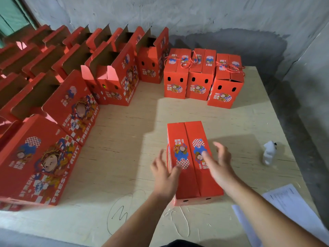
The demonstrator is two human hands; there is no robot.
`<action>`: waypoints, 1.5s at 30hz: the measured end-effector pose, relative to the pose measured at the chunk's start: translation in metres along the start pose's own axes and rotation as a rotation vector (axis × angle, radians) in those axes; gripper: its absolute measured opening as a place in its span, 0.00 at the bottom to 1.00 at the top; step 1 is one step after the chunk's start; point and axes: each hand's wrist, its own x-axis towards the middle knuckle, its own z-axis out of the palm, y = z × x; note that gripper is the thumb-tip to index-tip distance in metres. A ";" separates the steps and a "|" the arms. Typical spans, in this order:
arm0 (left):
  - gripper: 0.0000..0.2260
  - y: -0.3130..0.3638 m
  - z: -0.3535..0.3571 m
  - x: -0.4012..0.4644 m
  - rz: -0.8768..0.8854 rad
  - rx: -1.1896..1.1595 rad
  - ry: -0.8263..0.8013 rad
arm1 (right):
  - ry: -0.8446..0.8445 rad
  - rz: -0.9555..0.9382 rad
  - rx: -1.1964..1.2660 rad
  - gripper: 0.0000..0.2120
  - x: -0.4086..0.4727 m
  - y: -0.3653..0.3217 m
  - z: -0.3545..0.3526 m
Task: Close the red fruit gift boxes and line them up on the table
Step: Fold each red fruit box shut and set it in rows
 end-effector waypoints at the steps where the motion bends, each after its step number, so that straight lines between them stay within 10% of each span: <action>1: 0.32 -0.001 -0.007 -0.001 -0.218 -0.076 0.006 | 0.047 0.210 0.067 0.26 0.001 0.006 -0.006; 3: 0.26 0.000 -0.017 -0.006 -0.616 -0.255 -0.200 | -0.142 0.602 0.091 0.26 -0.006 0.010 -0.012; 6: 0.25 -0.004 -0.014 -0.006 -0.591 -0.457 -0.288 | -0.375 0.774 0.279 0.25 -0.016 0.008 -0.013; 10: 0.12 0.020 0.005 -0.004 -0.389 -0.661 -0.120 | 0.006 0.404 0.407 0.07 -0.007 0.001 -0.005; 13: 0.13 0.036 0.014 0.000 -0.179 -0.491 -0.005 | 0.182 0.036 0.391 0.17 -0.010 -0.012 -0.002; 20: 0.16 0.060 0.025 -0.003 -0.001 -0.450 -0.144 | -0.303 -0.355 0.188 0.19 -0.023 -0.048 0.022; 26: 0.15 0.066 0.003 0.012 -0.144 -0.809 0.056 | -0.203 -0.271 -0.344 0.33 -0.021 -0.053 0.042; 33: 0.12 0.064 -0.018 0.018 -0.242 -1.136 0.009 | -0.224 -0.339 -0.481 0.14 -0.013 -0.064 0.049; 42: 0.17 0.157 -0.055 0.005 0.492 -0.102 -0.455 | -0.505 -0.269 0.515 0.08 -0.022 -0.111 0.022; 45: 0.20 0.179 -0.076 0.010 0.505 0.084 -0.438 | -0.454 -0.236 0.474 0.15 -0.012 -0.128 0.000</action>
